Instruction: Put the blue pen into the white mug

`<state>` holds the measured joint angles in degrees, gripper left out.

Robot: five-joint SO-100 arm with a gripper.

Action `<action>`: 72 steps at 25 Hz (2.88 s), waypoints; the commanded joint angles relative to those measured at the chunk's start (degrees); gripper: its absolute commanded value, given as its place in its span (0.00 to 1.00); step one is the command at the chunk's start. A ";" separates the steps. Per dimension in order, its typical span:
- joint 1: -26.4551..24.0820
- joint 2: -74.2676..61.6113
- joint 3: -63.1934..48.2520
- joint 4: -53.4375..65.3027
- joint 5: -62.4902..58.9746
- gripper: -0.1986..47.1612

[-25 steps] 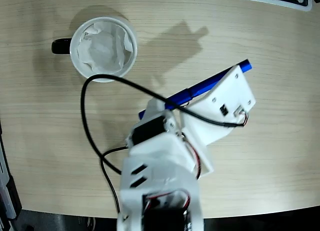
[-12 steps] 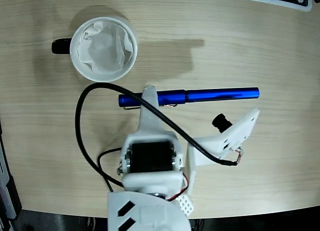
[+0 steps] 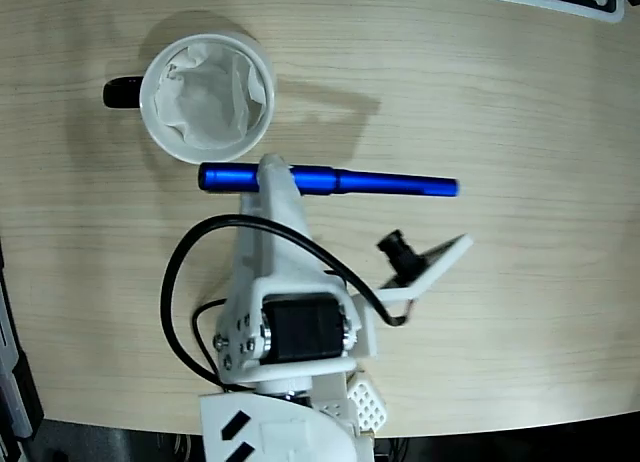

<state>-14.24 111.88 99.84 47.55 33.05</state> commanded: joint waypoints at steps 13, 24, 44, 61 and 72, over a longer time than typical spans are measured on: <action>-12.92 3.25 11.78 -36.56 21.18 0.00; -16.61 2.90 18.72 -43.59 35.16 0.00; -14.50 2.81 23.29 -45.18 28.56 0.61; 3.96 33.40 45.35 -45.18 -32.17 0.00; 18.28 59.68 69.08 -26.10 -58.18 0.00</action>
<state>2.64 166.29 168.13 12.66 -24.08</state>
